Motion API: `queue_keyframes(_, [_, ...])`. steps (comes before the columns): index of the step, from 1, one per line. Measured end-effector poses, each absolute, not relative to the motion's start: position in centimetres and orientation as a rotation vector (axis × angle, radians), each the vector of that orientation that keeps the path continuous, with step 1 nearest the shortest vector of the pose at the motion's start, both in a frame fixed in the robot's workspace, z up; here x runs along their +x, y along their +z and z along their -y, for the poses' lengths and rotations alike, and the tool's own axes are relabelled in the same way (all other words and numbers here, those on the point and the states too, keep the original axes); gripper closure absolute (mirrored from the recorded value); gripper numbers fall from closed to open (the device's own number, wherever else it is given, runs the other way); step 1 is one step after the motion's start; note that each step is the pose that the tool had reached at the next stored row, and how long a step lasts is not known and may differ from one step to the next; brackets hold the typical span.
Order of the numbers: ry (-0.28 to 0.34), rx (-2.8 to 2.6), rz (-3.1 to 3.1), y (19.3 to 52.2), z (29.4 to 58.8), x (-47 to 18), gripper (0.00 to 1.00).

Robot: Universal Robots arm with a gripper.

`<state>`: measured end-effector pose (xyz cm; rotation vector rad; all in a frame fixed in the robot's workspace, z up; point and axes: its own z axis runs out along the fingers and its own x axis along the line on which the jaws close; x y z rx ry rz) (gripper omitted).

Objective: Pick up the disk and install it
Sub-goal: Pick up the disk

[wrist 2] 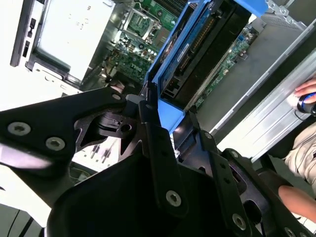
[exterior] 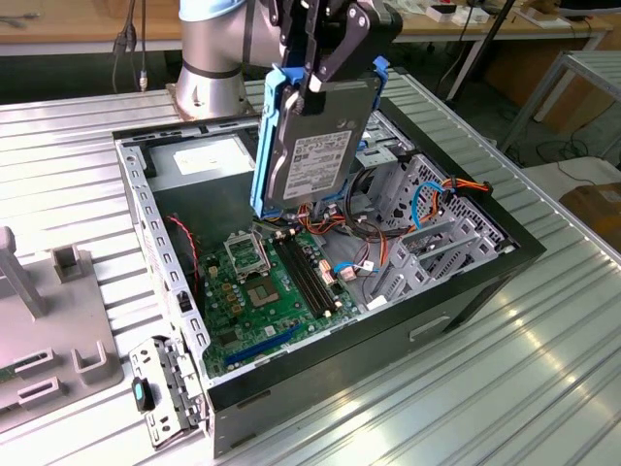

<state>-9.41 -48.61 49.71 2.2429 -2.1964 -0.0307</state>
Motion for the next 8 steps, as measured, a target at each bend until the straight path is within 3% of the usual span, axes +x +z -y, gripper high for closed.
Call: queue_keyframes(8, [-0.031, 2.243, 2.196, 49.7, 50.3, -8.8, 0.64])
